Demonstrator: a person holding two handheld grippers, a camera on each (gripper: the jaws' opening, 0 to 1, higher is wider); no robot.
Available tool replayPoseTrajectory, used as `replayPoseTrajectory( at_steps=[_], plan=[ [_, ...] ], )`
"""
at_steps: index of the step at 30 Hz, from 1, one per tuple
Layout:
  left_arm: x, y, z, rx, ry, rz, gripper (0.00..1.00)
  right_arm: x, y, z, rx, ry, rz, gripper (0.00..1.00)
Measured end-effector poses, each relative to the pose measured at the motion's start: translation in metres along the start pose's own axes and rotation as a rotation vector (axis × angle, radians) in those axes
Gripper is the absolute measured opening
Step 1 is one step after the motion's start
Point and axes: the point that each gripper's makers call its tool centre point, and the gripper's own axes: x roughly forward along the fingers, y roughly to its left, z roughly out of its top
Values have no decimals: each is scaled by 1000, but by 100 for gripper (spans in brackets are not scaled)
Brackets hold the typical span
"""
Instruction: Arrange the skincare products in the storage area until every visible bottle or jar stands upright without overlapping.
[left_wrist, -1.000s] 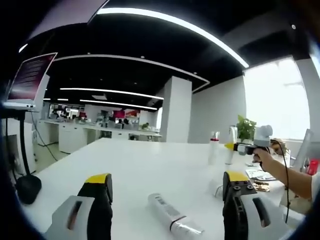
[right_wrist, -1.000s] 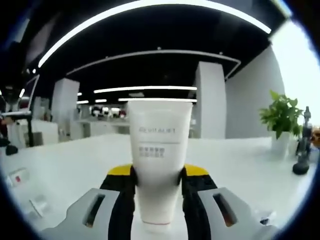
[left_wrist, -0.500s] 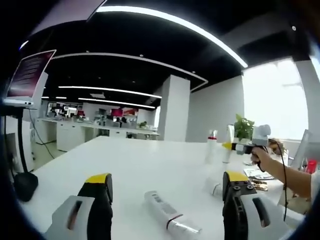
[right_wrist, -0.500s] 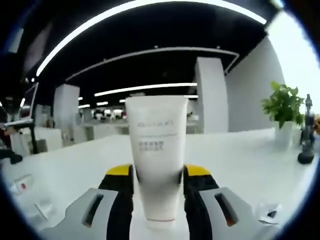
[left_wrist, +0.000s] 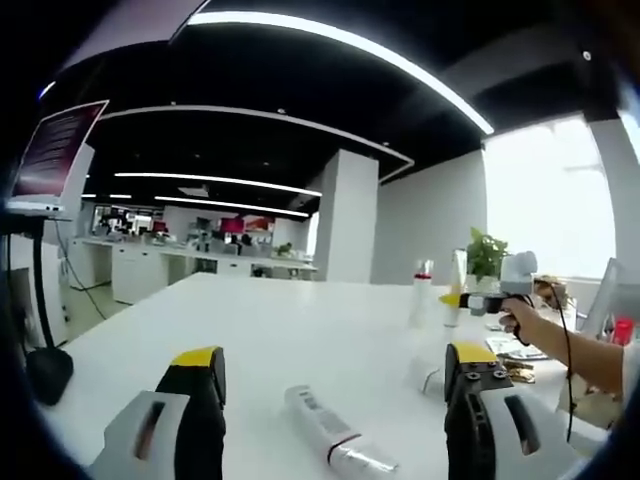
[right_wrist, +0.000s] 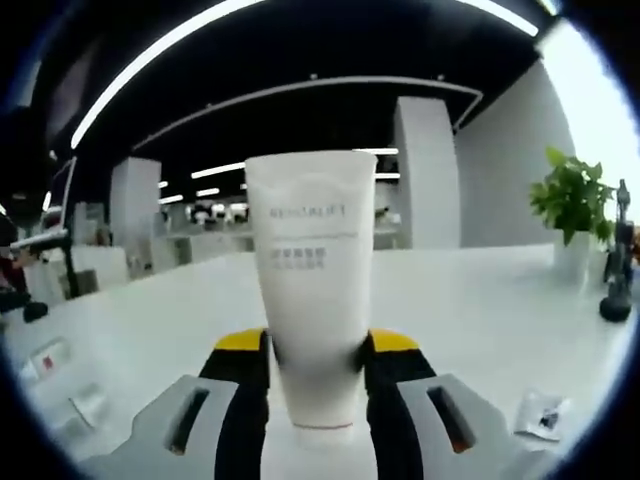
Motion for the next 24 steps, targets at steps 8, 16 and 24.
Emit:
replayPoseTrajectory(
  at_steps=[8, 16, 24],
  plan=[
    [-1, 3, -4, 4, 11, 12, 93, -1, 4, -10, -4, 44, 3, 40],
    [0, 1, -5, 1, 12, 10, 93, -8, 9, -17, -5, 62, 1, 42],
    [0, 1, -7, -2, 18, 11, 93, -9, 8, -26, 0, 77, 7, 46]
  ],
)
